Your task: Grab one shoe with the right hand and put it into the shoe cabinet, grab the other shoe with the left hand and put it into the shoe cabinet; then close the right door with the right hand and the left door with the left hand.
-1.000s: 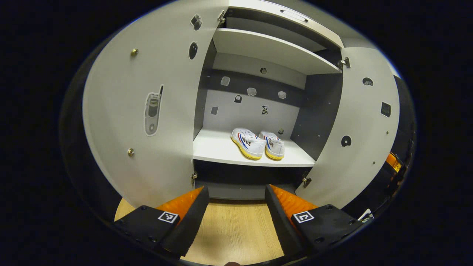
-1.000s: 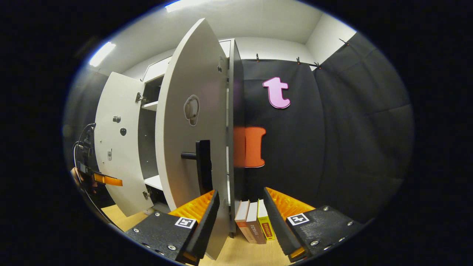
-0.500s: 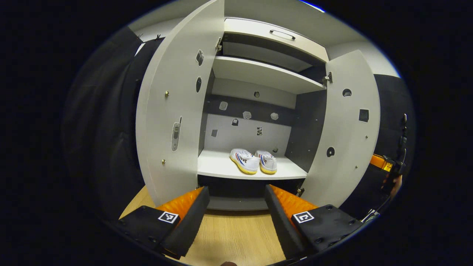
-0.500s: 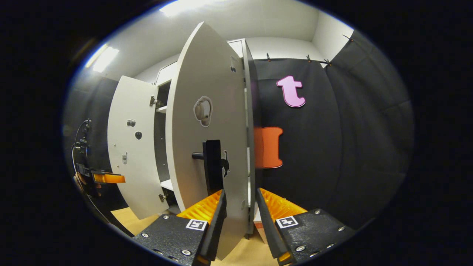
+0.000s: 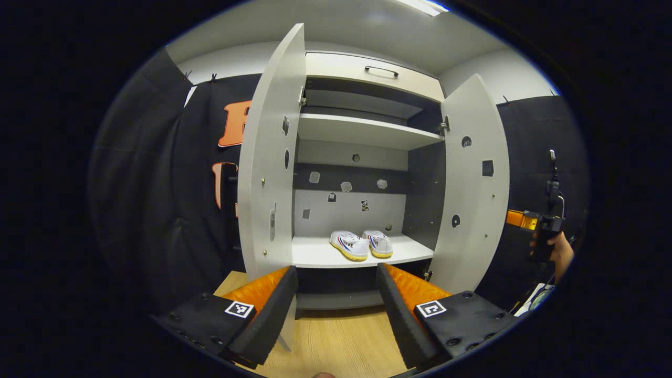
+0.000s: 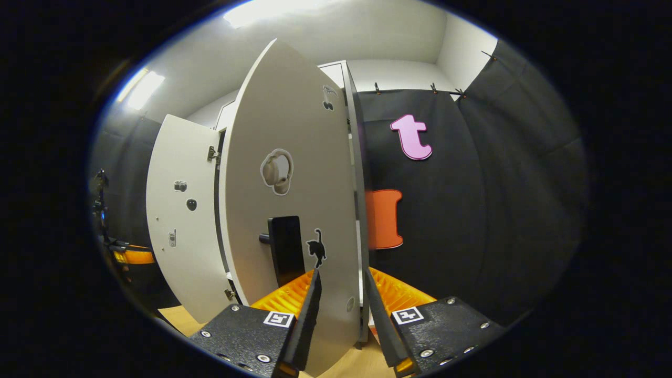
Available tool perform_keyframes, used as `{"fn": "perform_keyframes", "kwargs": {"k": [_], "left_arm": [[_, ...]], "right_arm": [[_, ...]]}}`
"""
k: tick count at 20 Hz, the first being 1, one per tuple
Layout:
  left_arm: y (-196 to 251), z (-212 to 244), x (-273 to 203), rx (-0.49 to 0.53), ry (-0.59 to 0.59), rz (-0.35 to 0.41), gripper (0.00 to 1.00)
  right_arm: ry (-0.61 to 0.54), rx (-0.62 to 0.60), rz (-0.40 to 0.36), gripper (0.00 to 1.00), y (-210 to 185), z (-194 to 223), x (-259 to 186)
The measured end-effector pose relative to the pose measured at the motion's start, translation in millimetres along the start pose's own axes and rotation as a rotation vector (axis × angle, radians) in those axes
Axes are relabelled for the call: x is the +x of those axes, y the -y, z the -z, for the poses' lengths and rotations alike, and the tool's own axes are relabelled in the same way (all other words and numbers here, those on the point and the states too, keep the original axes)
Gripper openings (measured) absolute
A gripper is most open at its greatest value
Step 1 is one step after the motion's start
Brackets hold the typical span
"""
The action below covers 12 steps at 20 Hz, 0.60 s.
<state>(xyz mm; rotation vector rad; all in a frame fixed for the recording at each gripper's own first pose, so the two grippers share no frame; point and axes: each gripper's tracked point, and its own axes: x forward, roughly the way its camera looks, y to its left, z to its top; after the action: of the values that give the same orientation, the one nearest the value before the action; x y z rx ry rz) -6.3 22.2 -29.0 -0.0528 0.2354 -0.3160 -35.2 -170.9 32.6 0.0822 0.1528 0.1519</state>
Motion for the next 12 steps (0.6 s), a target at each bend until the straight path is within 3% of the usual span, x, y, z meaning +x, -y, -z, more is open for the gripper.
{"fn": "perform_keyframes", "kwargs": {"k": [5, 8, 9, 10, 12], "left_arm": [[-17, -19, -15, 0.025, 0.047, 0.0, 0.98], [-40, -23, -23, 0.036, 0.062, -0.052, 0.96], [-46, -24, -26, 0.032, 0.065, -0.063, 0.96], [-52, -23, -29, 0.029, 0.069, -0.081, 0.98], [-69, -20, -35, 0.025, 0.067, -0.117, 0.96]], "right_arm": [[-0.004, 0.007, -0.053, 0.54, -31, 4, 15], [-0.001, 0.021, -0.086, 0.54, -51, 7, 30], [-0.004, 0.025, -0.089, 0.64, -56, 7, 38], [-0.017, 0.037, -0.088, 0.59, -60, 11, 46], [-0.022, 0.083, -0.115, 0.72, -73, 13, 65]]}}
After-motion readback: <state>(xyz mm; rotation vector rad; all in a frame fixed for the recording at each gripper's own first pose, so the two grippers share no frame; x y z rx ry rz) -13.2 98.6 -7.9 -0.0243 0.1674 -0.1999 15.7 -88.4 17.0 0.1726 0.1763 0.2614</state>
